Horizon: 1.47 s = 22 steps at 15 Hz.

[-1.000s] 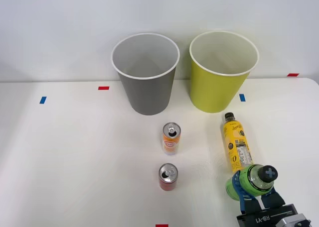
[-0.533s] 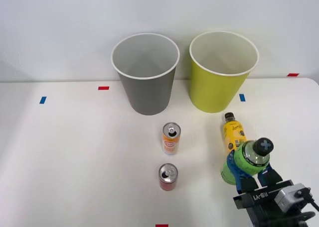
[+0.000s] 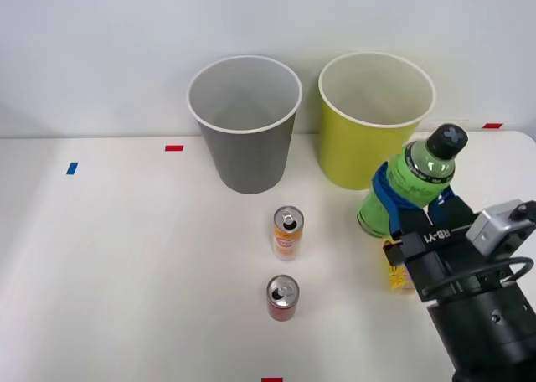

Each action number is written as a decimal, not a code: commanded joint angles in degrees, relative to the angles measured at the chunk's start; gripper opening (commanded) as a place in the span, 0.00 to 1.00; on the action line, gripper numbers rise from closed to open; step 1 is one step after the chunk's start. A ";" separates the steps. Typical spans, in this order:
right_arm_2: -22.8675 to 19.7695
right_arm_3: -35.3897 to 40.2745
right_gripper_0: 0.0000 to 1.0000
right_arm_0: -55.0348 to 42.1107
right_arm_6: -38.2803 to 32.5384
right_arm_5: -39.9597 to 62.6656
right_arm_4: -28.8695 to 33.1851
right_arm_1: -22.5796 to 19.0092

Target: Put cans in the gray bin, plastic bottles in the light green bin

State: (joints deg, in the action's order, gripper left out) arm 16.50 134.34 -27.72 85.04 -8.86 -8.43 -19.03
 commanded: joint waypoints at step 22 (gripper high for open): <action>-17.29 -22.46 0.00 48.73 -3.21 30.92 -0.18 10.68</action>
State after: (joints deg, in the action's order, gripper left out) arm -0.36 114.03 19.22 81.70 22.19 -8.97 -8.10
